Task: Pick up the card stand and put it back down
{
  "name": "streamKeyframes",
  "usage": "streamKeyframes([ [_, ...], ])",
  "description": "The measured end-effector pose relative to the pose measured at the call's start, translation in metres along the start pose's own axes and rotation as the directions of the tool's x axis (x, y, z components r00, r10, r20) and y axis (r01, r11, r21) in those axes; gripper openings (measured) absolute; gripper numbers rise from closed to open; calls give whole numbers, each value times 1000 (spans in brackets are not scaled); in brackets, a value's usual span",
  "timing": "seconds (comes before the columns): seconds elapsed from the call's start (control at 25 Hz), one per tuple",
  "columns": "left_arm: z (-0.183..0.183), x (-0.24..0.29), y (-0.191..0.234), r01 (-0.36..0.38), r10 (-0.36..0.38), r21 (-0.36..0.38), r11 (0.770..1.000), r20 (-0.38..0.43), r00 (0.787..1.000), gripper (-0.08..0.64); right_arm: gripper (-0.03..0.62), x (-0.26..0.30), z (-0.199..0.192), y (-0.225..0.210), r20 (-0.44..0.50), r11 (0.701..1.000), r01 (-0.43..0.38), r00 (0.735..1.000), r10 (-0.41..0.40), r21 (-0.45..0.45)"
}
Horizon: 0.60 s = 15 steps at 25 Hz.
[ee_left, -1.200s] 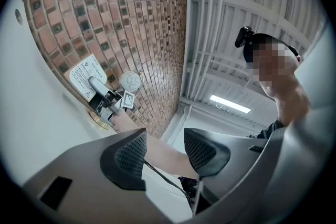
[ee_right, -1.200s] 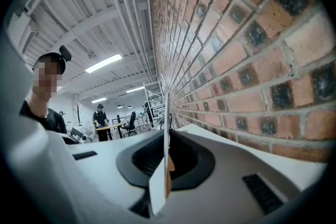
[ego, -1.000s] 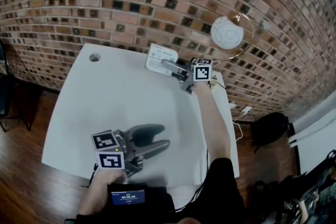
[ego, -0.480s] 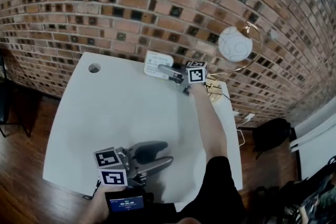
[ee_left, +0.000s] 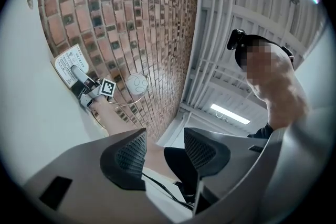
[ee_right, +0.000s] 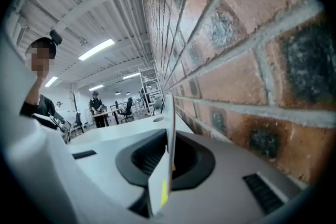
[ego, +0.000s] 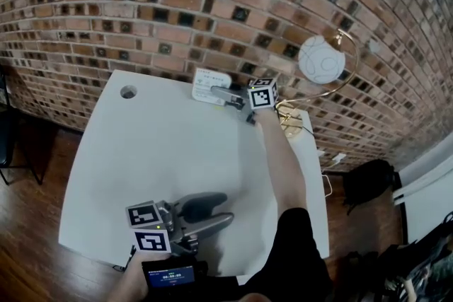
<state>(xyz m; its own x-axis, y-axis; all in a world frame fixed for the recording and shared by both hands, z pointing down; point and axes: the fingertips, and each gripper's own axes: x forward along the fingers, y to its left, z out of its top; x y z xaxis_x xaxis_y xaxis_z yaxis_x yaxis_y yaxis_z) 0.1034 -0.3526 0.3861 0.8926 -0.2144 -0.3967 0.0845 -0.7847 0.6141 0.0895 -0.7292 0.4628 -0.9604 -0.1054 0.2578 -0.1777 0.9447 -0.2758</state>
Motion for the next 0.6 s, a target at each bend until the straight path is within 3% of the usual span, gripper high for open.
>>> streamKeyframes([
  [0.2, -1, -1, 0, 2, -2, -4, 1000, 1, 1000, 215, 68, -2, -13, -6, -80, 999, 25, 996, -27, -28],
  [0.4, -1, -1, 1, 0, 0, -5, 1000, 3, 1000, 215, 75, -7, -18, -10, -95, 999, 36, 995, -38, -17],
  [0.6, 0, 0, 0, -1, 1, 2, 1000, -1, 1000, 215, 152, -11, -16, -6, -117, 998, 63, 991, -66, -28],
])
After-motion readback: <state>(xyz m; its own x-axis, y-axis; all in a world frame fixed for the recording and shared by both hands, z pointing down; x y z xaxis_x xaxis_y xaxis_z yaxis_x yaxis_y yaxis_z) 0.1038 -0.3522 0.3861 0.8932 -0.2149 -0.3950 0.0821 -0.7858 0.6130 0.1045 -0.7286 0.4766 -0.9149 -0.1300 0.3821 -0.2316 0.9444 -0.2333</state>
